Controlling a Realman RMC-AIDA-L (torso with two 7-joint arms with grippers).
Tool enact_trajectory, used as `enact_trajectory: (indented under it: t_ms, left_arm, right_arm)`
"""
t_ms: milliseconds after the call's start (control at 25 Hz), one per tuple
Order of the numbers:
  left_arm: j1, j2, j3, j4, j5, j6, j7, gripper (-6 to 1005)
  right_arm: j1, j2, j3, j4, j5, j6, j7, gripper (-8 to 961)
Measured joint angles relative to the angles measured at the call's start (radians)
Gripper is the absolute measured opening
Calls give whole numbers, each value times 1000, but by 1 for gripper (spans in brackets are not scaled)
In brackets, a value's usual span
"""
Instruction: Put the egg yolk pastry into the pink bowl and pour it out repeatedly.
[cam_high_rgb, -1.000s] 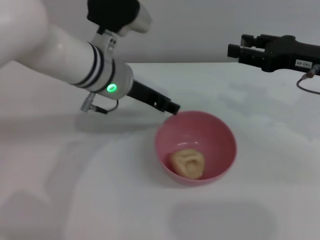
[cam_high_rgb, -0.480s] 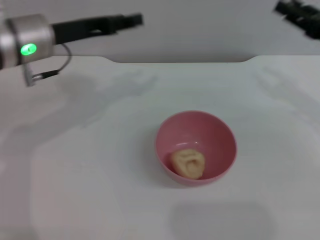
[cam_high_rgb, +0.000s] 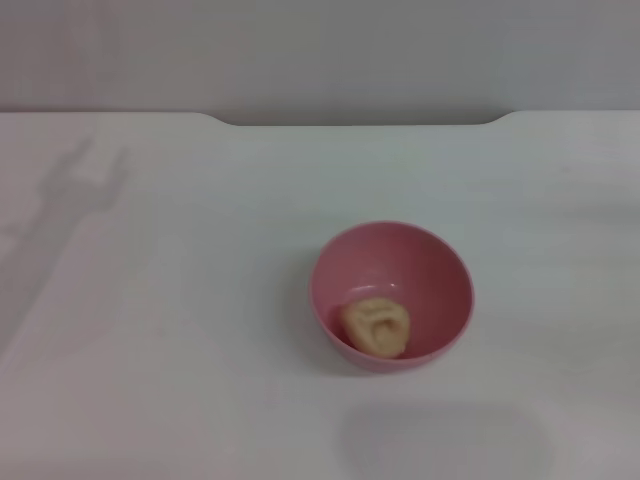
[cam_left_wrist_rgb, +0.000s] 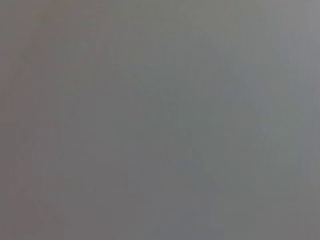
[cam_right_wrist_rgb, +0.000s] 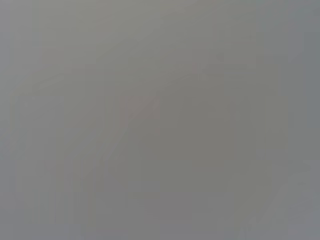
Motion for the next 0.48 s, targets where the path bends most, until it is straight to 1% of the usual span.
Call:
enact_trajectory:
  t_ms: [40, 120, 200, 240, 360, 400, 480]
  left_arm:
    - [8, -3, -1, -37, -20, 5, 158, 585]
    - [8, -7, -2, -133, -60, 6, 467, 586]
    - [-7, -8, -5, -234, -93, 6, 710, 586]
    - [-13, -9, -7, -275, -106, 6, 803, 586]
    - [-15, -10, -24, -338, -125, 6, 966, 586]
    - [-12, -10, -30, -344, -128, 7, 975, 586]
    - [-3, -10, -39, -354, -130, 13, 968, 586]
  right_arm:
    - [0, 2, 5, 19, 12, 1, -83, 534]
    - [12, 6, 21, 74, 39, -1, -311, 534]
    - [40, 11, 40, 162, 92, -19, -581, 534]
    - [58, 12, 45, 218, 133, -46, -736, 534]
    - [82, 13, 41, 327, 169, -118, -990, 534]
    - [84, 13, 37, 348, 159, -136, -1041, 534]
    - [83, 13, 31, 367, 105, -142, -1079, 534]
